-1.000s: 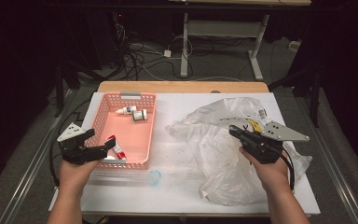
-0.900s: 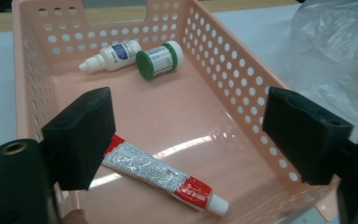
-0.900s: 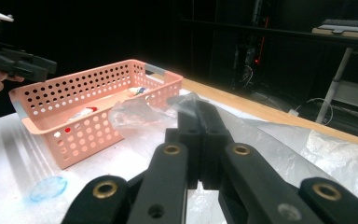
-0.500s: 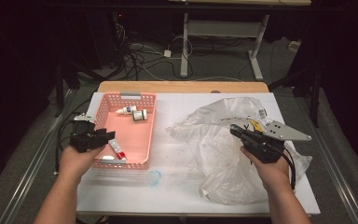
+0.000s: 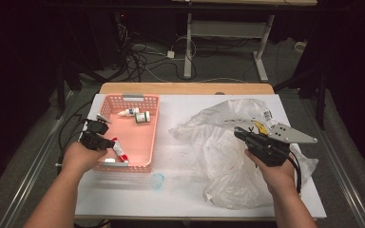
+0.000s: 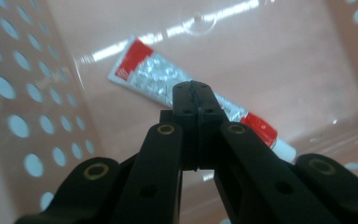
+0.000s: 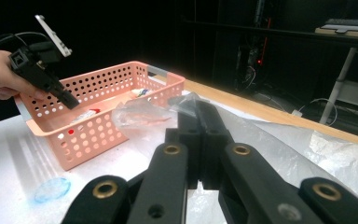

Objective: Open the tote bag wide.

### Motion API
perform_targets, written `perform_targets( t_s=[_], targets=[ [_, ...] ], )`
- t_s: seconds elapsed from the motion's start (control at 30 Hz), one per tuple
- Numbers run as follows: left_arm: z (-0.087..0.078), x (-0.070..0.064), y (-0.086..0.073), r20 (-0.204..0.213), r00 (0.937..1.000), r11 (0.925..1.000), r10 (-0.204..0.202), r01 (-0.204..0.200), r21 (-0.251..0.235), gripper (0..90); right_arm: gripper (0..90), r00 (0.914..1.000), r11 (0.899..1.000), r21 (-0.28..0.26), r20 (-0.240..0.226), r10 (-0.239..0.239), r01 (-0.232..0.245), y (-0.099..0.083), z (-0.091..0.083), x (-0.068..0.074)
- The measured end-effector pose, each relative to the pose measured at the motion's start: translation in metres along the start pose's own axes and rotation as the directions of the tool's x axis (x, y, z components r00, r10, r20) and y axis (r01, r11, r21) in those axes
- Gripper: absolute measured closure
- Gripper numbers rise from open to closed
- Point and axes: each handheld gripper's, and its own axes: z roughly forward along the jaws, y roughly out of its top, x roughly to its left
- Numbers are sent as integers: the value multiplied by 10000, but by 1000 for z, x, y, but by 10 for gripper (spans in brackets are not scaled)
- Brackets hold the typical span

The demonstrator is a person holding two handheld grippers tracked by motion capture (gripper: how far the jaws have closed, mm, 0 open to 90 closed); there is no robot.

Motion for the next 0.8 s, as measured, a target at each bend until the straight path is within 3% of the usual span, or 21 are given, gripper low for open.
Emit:
perform_targets(
  t_s=[0.27, 0.47, 0.7, 0.8],
  targets=[
    [14, -2, 2, -102, 9999, 9887, -33, 48, 1500, 883, 900, 10000, 10000, -3, -54, -8, 8, 0, 1, 1],
    [22, -4, 6, -352, 9990, 9665, 286, -186, 2561, 883, 900, 10000, 10000, 22, -70, -33, 33, 0, 1, 2],
    [26, -10, 15, -438, 9960, 9545, 778, -617, 2919, 883, 900, 9999, 10000, -10, -58, -86, 86, 0, 1, 2],
    [27, -11, 20, -518, 9954, 9563, 812, -631, 2856, 883, 900, 9999, 10000, -11, -57, -86, 86, 0, 1, 2]
  ],
)
